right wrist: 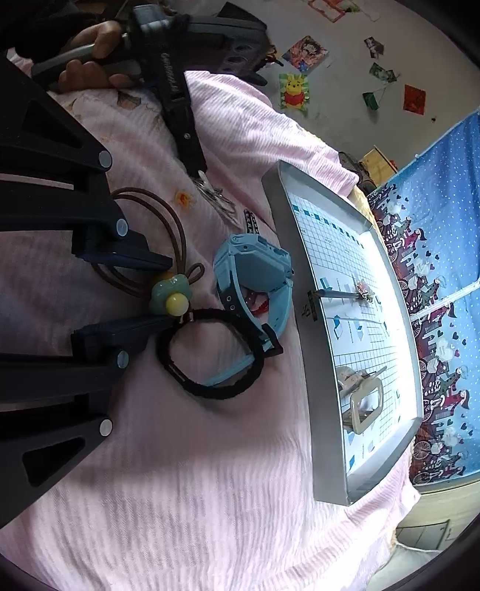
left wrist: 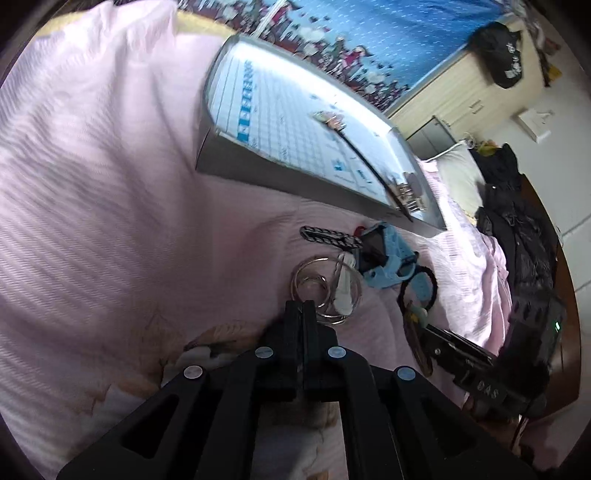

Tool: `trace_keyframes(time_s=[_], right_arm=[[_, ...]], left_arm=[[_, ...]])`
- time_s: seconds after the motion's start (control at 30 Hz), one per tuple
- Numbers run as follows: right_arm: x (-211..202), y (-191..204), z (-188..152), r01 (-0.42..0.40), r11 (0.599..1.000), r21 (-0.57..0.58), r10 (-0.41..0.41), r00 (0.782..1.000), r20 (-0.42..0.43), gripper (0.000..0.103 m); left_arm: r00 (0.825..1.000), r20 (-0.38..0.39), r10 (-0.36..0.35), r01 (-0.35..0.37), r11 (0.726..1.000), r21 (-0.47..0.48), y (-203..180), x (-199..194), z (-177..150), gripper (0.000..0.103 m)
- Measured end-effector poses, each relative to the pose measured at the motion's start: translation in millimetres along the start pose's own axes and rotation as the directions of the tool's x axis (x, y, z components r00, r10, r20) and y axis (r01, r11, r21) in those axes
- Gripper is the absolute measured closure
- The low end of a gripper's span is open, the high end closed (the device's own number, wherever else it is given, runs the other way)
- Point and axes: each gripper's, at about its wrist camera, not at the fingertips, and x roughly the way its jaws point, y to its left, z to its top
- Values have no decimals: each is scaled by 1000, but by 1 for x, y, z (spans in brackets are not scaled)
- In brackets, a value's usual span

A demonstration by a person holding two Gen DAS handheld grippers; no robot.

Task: Organize jewelry

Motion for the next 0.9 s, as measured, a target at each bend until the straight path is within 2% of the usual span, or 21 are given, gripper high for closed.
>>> trace_keyframes(time_s=[0.07,0.13,0.2,0.27,0.37,0.53,0.67,0.8,0.9], right_arm=[[-1,3,-1,18,1000,-23,-18,1000,1,79],[-2,6,-2,32,999,-40,-32,999,1,79],[-3,4,-2,32,999,-35,-32,999,-3,79],[-4,1,-3,22,1000,-16,-22,1000,-7,79],[-5,-5,-3,5,1000,15,-5,1000,-12,79],[-5,-4,-2,7,1000,12,-7,1000,-17,79],[-4,-5,-1,-1,1000,17,1,1000,-22,79],[-4,-5,0,-5,1000,24,5,1000,-25,79],[-4,-5,0,-4,1000,28,5,1000,-26,79]], left_arm=[[1000,-16,6,-6,1000,-9,0,3,4,99],[1000,-16,-14,13,1000,-20,1,3,6,93],[999,-13,-50,49,998,-32,2,3,7,77],[996,-1,-89,89,995,-45,2,1,9,66],[994,16,-107,108,992,-63,3,1,10,58],[994,43,-101,104,991,-85,3,1,12,58],[994,42,-98,100,994,-44,-3,-2,5,58],[1000,29,-11,10,999,38,-16,1,-3,58],[997,22,70,-72,990,122,-29,8,-9,58]])
